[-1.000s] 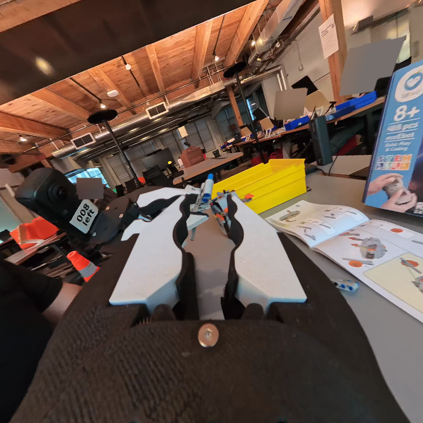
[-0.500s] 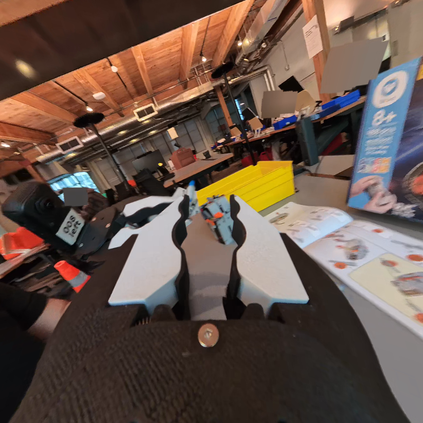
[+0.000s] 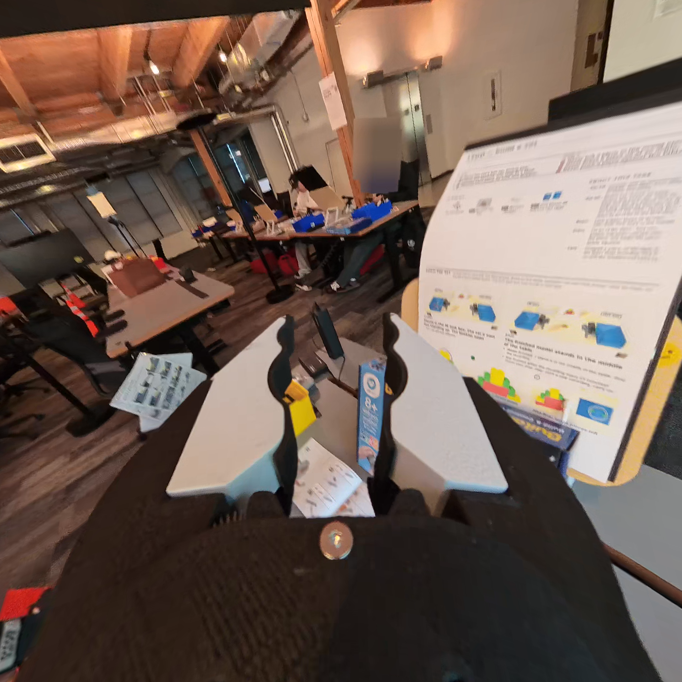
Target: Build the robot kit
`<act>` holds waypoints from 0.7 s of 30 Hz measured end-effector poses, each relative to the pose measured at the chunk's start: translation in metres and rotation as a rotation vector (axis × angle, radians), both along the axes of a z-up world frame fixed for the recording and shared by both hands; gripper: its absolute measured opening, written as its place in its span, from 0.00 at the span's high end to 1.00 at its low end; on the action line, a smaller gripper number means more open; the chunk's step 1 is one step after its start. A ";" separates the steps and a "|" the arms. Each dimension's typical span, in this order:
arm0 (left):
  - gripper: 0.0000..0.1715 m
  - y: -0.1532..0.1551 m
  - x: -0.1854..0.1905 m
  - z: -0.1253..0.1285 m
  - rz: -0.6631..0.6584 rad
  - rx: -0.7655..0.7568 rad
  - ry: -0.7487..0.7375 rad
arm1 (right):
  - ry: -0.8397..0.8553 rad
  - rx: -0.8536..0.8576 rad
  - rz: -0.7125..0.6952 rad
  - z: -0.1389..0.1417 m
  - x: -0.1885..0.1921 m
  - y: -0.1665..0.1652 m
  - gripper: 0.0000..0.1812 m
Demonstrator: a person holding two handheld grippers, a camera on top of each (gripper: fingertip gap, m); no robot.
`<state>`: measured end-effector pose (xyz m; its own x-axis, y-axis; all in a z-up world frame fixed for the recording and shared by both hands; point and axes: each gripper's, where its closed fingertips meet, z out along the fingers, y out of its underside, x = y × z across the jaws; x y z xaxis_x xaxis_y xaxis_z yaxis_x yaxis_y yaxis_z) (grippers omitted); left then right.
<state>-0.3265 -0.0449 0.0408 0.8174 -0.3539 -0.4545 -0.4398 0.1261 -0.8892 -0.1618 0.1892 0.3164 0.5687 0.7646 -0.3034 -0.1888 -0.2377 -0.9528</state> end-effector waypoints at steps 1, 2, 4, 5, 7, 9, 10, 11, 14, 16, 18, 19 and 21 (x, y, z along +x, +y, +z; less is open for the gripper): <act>0.87 -0.001 -0.001 0.002 -0.001 0.002 -0.004 | 0.029 0.006 -0.001 0.013 0.003 -0.001 0.74; 0.87 -0.002 -0.002 0.002 -0.001 0.003 -0.010 | 0.049 0.018 -0.005 0.023 0.006 -0.002 0.75; 0.87 -0.003 -0.005 0.002 0.003 0.002 -0.016 | 0.039 0.038 -0.025 0.035 0.012 -0.002 0.74; 0.87 -0.004 -0.005 0.002 0.004 0.001 -0.018 | 0.029 0.044 -0.038 0.039 0.016 0.000 0.74; 0.87 -0.005 -0.006 0.001 0.002 -0.005 -0.023 | 0.024 0.044 -0.054 0.043 0.022 0.003 0.73; 0.87 -0.006 -0.005 0.001 0.001 -0.004 -0.025 | 0.033 0.032 -0.062 0.046 0.030 0.007 0.72; 0.87 -0.006 -0.005 0.000 -0.001 -0.005 -0.027 | 0.044 0.029 -0.068 0.048 0.034 0.008 0.72; 0.87 -0.006 -0.005 0.001 -0.003 -0.005 -0.031 | 0.053 0.026 -0.070 0.050 0.038 0.009 0.72; 0.87 -0.007 -0.004 -0.001 -0.011 -0.010 -0.044 | 0.052 0.025 -0.095 0.051 0.051 0.015 0.72; 0.87 -0.007 -0.003 -0.003 -0.013 -0.014 -0.046 | 0.025 0.012 -0.118 0.042 0.057 0.021 0.72; 0.87 -0.006 -0.004 -0.003 -0.014 -0.015 -0.051 | -0.016 0.012 -0.154 0.026 0.062 0.028 0.71; 0.87 -0.006 -0.004 -0.004 -0.017 -0.016 -0.057 | -0.036 -0.001 -0.171 0.014 0.063 0.033 0.70; 0.87 -0.006 -0.003 -0.004 -0.020 -0.017 -0.062 | -0.057 -0.023 -0.182 -0.007 0.060 0.040 0.69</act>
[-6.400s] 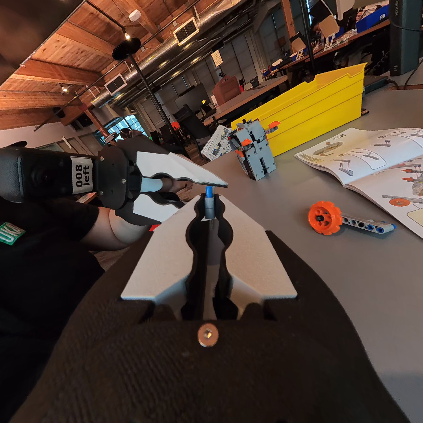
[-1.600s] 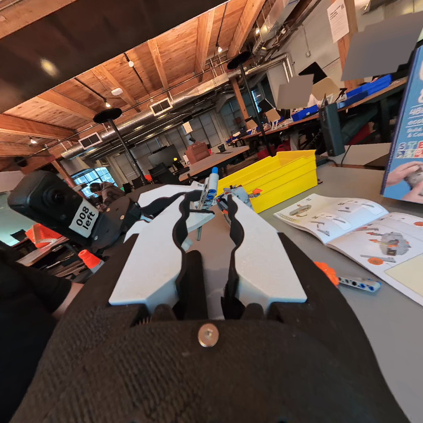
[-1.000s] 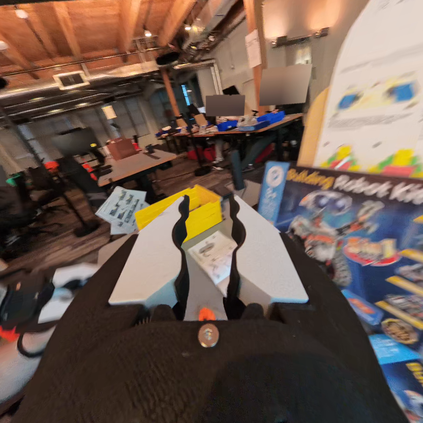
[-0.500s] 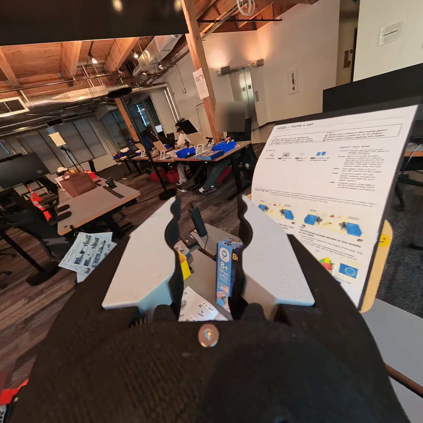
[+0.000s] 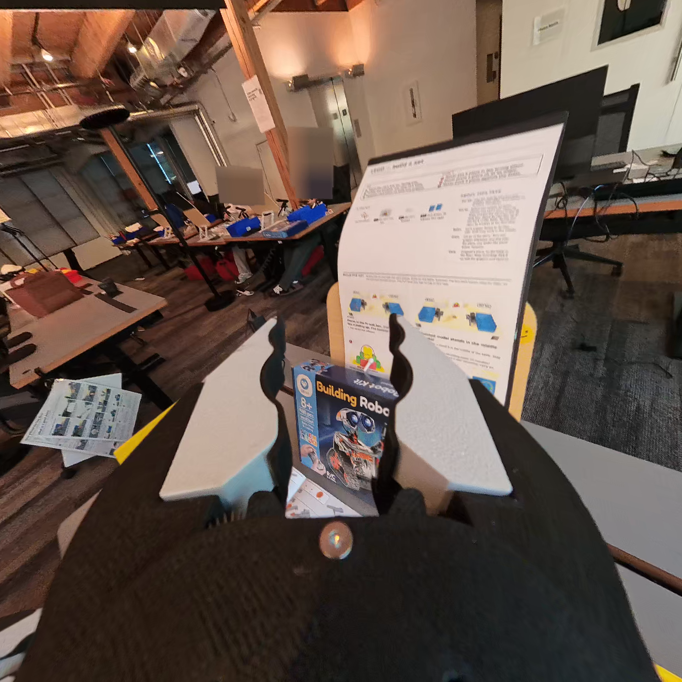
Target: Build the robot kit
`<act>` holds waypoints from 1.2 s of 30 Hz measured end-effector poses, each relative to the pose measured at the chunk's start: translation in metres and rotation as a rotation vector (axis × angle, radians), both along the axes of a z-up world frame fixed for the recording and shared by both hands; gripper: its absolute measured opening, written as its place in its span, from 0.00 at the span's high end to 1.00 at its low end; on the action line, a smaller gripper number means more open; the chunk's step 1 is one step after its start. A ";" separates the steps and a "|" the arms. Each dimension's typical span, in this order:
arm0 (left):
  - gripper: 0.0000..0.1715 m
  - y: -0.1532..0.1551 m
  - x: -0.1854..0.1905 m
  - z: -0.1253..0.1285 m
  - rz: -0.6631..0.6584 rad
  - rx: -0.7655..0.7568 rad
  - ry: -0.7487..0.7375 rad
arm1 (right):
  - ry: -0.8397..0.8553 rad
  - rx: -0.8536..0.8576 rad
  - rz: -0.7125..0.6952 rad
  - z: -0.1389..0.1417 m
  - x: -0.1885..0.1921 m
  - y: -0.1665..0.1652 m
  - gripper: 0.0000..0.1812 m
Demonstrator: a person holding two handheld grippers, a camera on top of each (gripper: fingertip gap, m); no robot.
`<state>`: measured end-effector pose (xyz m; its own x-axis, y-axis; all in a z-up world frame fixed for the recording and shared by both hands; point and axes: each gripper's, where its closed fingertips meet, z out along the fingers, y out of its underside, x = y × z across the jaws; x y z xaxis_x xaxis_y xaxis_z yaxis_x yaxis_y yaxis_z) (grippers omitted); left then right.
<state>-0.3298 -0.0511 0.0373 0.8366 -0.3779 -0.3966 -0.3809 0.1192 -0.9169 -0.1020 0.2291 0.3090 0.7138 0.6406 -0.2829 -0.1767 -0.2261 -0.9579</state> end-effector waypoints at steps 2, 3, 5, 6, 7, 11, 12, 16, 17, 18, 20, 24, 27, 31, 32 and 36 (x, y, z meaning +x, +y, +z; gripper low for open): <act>0.87 -0.001 0.000 0.000 -0.003 0.001 0.006 | -0.006 -0.023 0.025 -0.019 -0.009 0.005 0.68; 0.87 -0.002 0.000 -0.001 -0.003 0.002 0.011 | -0.007 -0.040 0.042 -0.027 -0.014 0.007 0.67; 0.87 -0.004 -0.001 -0.002 -0.003 0.002 0.013 | 0.001 -0.055 0.067 -0.036 -0.020 0.009 0.65; 0.87 -0.004 -0.001 -0.002 -0.005 -0.001 0.008 | 0.012 -0.053 0.070 -0.038 -0.021 0.009 0.66; 0.87 -0.004 -0.002 -0.002 -0.006 -0.003 0.003 | 0.027 -0.057 0.066 -0.038 -0.020 0.010 0.65; 0.87 -0.005 -0.006 -0.002 0.001 -0.003 -0.004 | 0.112 -0.058 0.047 -0.029 -0.007 0.010 0.66; 0.87 -0.005 -0.008 -0.002 0.003 -0.002 -0.007 | 0.130 -0.057 0.042 -0.027 -0.003 0.011 0.65; 0.87 -0.005 -0.013 -0.001 0.008 0.000 -0.023 | 0.188 -0.082 0.028 -0.025 0.012 0.014 0.65; 0.87 -0.005 -0.013 -0.002 0.007 -0.002 -0.028 | 0.182 -0.088 0.019 -0.027 0.015 0.014 0.65; 0.87 -0.003 -0.013 -0.002 0.006 -0.005 -0.032 | 0.172 -0.085 0.013 -0.029 0.017 0.013 0.65; 0.87 0.000 -0.013 -0.005 0.005 -0.016 -0.038 | 0.159 -0.051 0.023 -0.029 0.015 0.009 0.66; 0.87 0.004 -0.008 -0.009 -0.012 -0.027 -0.034 | 0.129 0.074 0.178 -0.044 -0.019 -0.012 0.66; 0.87 0.010 -0.009 -0.015 -0.002 -0.037 -0.022 | 0.044 0.099 0.374 -0.088 -0.068 -0.057 0.68; 0.87 0.018 -0.010 -0.021 0.043 -0.016 0.045 | 0.021 0.141 0.608 -0.165 -0.133 -0.156 0.71; 0.87 0.019 -0.008 -0.021 0.046 -0.011 0.054 | 0.018 0.143 0.647 -0.187 -0.148 -0.179 0.71; 0.87 0.022 0.002 -0.025 0.058 0.008 0.110 | 0.056 0.158 0.792 -0.251 -0.191 -0.249 0.71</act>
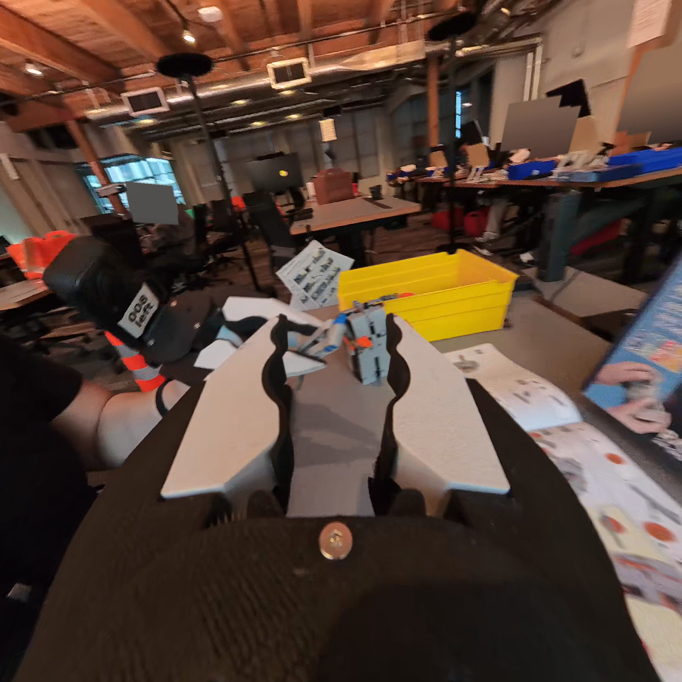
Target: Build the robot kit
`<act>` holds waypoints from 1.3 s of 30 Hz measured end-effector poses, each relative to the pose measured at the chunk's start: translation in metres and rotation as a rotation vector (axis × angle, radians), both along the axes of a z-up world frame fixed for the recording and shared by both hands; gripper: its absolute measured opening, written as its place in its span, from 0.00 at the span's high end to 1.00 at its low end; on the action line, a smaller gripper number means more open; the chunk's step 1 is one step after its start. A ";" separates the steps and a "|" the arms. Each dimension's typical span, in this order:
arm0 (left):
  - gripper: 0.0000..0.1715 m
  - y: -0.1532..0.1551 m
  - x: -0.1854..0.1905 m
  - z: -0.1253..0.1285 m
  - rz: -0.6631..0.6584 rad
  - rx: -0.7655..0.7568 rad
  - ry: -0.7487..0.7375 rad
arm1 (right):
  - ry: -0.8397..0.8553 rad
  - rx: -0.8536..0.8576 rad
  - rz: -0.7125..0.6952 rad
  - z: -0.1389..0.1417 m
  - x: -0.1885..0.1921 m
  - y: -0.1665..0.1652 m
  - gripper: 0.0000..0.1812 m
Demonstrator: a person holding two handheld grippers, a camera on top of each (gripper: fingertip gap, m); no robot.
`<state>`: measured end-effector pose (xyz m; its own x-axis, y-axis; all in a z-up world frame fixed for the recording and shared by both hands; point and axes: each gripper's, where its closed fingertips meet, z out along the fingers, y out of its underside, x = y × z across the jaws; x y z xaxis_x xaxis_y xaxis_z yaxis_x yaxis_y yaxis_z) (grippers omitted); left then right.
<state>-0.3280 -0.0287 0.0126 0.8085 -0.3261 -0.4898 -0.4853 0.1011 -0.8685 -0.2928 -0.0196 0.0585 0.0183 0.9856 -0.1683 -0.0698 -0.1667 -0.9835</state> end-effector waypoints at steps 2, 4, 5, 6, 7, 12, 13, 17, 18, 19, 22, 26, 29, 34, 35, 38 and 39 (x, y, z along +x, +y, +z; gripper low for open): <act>0.87 0.000 0.004 -0.001 0.007 0.014 0.041 | 0.021 0.026 0.037 -0.016 -0.006 -0.012 0.71; 0.87 -0.002 0.010 -0.001 -0.009 0.019 0.068 | -0.017 0.081 0.032 -0.034 -0.007 -0.008 0.71; 0.87 -0.004 0.014 -0.002 -0.033 0.016 0.080 | -0.049 0.117 0.037 -0.041 -0.006 -0.008 0.69; 0.87 -0.007 0.019 -0.005 -0.064 0.007 0.092 | -0.085 0.173 0.034 -0.047 -0.004 -0.007 0.68; 0.87 -0.010 0.026 -0.009 -0.112 -0.011 0.108 | -0.117 0.253 0.011 -0.050 -0.001 -0.006 0.66; 0.87 -0.017 0.035 -0.049 -0.248 -0.113 0.307 | -0.433 0.748 -0.005 -0.084 0.009 -0.025 0.65; 0.87 -0.018 0.036 -0.058 -0.269 -0.125 0.351 | -0.499 0.829 -0.012 -0.095 0.009 -0.027 0.66; 0.87 -0.020 0.040 -0.090 -0.321 -0.188 0.453 | -0.630 0.999 0.013 -0.133 0.004 -0.037 0.77; 0.87 -0.021 0.041 -0.096 -0.329 -0.201 0.471 | -0.632 1.026 0.012 -0.138 0.005 -0.037 0.80; 0.87 -0.021 0.041 -0.102 -0.335 -0.210 0.489 | -0.645 1.037 0.016 -0.144 0.005 -0.037 0.80; 0.87 -0.024 0.044 -0.113 -0.375 -0.229 0.524 | -0.682 1.013 0.034 -0.157 0.007 -0.036 0.80; 0.87 -0.023 0.049 -0.120 -0.403 -0.242 0.535 | -0.672 0.993 0.044 -0.161 0.009 -0.033 0.86; 0.87 -0.019 0.054 -0.120 -0.423 -0.238 0.526 | -0.665 0.997 0.065 -0.160 0.013 -0.029 0.86; 0.87 -0.009 0.068 -0.115 -0.485 -0.260 0.484 | -0.644 0.986 0.111 -0.156 0.027 -0.021 0.85; 0.87 -0.007 0.071 -0.116 -0.499 -0.270 0.483 | -0.634 0.970 0.113 -0.156 0.029 -0.020 0.84; 0.87 -0.004 0.078 -0.116 -0.540 -0.288 0.476 | -0.559 0.858 0.095 -0.153 0.035 -0.018 0.85; 0.87 -0.004 0.081 -0.116 -0.555 -0.295 0.461 | -0.529 0.818 0.085 -0.153 0.036 -0.018 0.85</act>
